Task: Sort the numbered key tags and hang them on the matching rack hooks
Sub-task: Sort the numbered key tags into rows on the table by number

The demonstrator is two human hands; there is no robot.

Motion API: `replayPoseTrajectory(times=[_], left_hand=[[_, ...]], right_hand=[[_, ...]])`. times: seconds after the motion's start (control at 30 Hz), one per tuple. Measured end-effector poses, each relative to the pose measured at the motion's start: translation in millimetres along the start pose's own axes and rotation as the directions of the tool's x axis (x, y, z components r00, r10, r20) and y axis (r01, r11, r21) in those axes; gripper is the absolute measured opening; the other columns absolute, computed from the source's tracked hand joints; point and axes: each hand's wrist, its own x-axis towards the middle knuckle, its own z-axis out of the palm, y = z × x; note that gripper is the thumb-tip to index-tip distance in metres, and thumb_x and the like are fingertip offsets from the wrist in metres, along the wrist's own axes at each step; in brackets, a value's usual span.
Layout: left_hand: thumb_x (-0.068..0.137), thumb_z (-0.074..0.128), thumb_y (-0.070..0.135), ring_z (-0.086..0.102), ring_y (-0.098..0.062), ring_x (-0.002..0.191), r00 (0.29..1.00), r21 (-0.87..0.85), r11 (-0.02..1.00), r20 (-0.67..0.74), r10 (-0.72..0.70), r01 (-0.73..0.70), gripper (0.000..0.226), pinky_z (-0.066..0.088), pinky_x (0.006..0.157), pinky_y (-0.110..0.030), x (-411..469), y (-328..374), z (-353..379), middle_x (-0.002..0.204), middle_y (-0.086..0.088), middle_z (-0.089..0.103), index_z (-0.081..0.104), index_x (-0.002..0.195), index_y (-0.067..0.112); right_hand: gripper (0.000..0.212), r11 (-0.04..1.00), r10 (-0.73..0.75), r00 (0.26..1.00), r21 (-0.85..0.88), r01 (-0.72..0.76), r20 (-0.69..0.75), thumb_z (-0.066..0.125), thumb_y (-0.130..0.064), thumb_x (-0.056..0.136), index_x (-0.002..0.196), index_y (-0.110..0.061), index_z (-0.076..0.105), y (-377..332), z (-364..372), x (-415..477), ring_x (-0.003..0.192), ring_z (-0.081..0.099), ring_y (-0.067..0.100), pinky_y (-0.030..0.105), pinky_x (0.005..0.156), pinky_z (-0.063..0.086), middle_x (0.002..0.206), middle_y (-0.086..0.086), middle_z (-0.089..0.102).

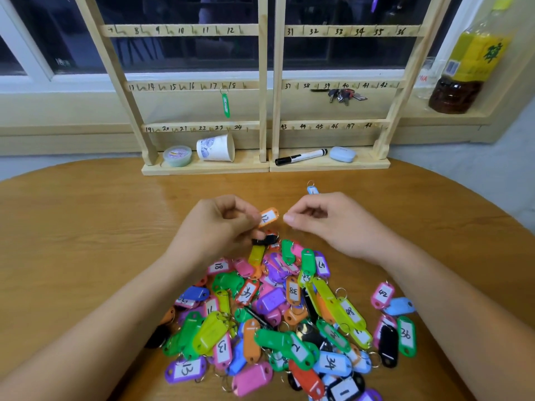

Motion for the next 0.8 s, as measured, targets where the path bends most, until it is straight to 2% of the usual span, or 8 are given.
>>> replayPoseTrajectory(times=[0.07, 0.17, 0.27, 0.4, 0.53, 0.63, 0.7, 0.8], left_hand=[[0.100, 0.071, 0.006, 0.073, -0.021, 0.064, 1.000, 0.009, 1.000, 0.025, 0.007, -0.007, 0.006, 0.058, 0.062, -0.031, -6, 1, 4, 0.087, -0.024, 0.078, 0.072, 0.100, 0.000], [0.095, 0.079, 0.012, 0.079, -0.034, 0.081, 0.997, 0.118, 0.992, 0.053, 0.048, -0.054, 0.009, 0.062, 0.079, -0.047, -10, -5, -1, 0.083, -0.019, 0.079, 0.075, 0.095, 0.005], [0.090, 0.086, 0.027, 0.078, -0.028, 0.075, 0.991, 0.256, 0.958, 0.061, 0.116, -0.128, 0.014, 0.063, 0.074, -0.042, -11, -9, -12, 0.080, -0.009, 0.080, 0.077, 0.090, 0.016], [0.091, 0.085, 0.020, 0.078, -0.023, 0.068, 0.993, 0.221, 0.969, 0.027, 0.112, -0.115, 0.016, 0.059, 0.063, -0.033, -6, -11, -28, 0.083, -0.009, 0.079, 0.077, 0.105, 0.024], [0.098, 0.077, 0.025, 0.075, -0.014, 0.068, 0.991, 0.363, 0.928, -0.068, 0.113, -0.081, 0.013, 0.058, 0.070, -0.033, 10, -19, -49, 0.077, -0.001, 0.079, 0.075, 0.109, 0.031], [0.097, 0.077, 0.035, 0.074, -0.016, 0.075, 0.986, 0.518, 0.852, -0.087, 0.141, -0.076, 0.008, 0.057, 0.074, -0.033, 25, -29, -63, 0.077, 0.004, 0.079, 0.075, 0.105, 0.034], [0.095, 0.078, 0.039, 0.072, -0.013, 0.081, 0.981, 0.599, 0.796, -0.083, 0.175, -0.091, 0.009, 0.057, 0.075, -0.032, 35, -32, -68, 0.082, 0.006, 0.078, 0.076, 0.104, 0.037], [0.096, 0.078, 0.037, 0.066, -0.002, 0.087, 0.980, 0.657, 0.746, -0.053, 0.193, -0.111, 0.012, 0.047, 0.070, -0.018, 43, -32, -71, 0.088, 0.009, 0.075, 0.078, 0.108, 0.035]], right_hand=[[0.015, 1.000, -0.010, 1.000, 0.025, 0.011, -0.030, 0.073, -0.040, 0.098, 0.089, -0.030, 0.080, -4, 9, 0, 0.083, 0.065, 0.014, 0.036, 0.081, 0.051, 0.085, -0.011, 0.076], [0.007, 0.995, -0.003, 0.998, 0.102, 0.009, -0.066, 0.078, -0.026, 0.097, 0.092, -0.022, 0.081, -6, 23, 5, 0.083, 0.070, 0.020, 0.035, 0.079, 0.055, 0.084, -0.004, 0.078], [0.006, 0.993, -0.020, 0.999, 0.114, 0.023, -0.025, 0.079, -0.019, 0.096, 0.090, -0.018, 0.080, -11, 37, 12, 0.077, 0.069, 0.011, 0.034, 0.078, 0.057, 0.081, -0.001, 0.077], [0.007, 0.998, -0.037, 0.999, 0.050, 0.037, -0.008, 0.077, -0.020, 0.097, 0.091, -0.022, 0.079, -21, 47, 24, 0.078, 0.071, 0.015, 0.043, 0.081, 0.059, 0.081, -0.001, 0.077], [0.007, 1.000, 0.001, 0.998, -0.011, -0.002, -0.065, 0.072, -0.019, 0.100, 0.098, -0.023, 0.077, -20, 38, 34, 0.078, 0.072, 0.009, 0.036, 0.079, 0.060, 0.082, -0.004, 0.077], [0.009, 0.986, 0.033, 0.998, -0.159, -0.042, -0.057, 0.073, -0.020, 0.099, 0.100, -0.028, 0.077, -12, 35, 34, 0.070, 0.062, -0.004, 0.020, 0.067, 0.047, 0.083, -0.010, 0.071], [0.010, 0.970, 0.062, 0.996, -0.233, -0.075, -0.060, 0.074, -0.020, 0.097, 0.101, -0.030, 0.077, -8, 36, 35, 0.069, 0.060, -0.002, 0.022, 0.067, 0.047, 0.085, -0.010, 0.069], [0.010, 0.946, 0.100, 0.995, -0.311, -0.094, 0.004, 0.076, -0.021, 0.096, 0.101, -0.029, 0.076, -7, 35, 35, 0.067, 0.058, -0.006, 0.022, 0.067, 0.044, 0.083, -0.012, 0.068]])
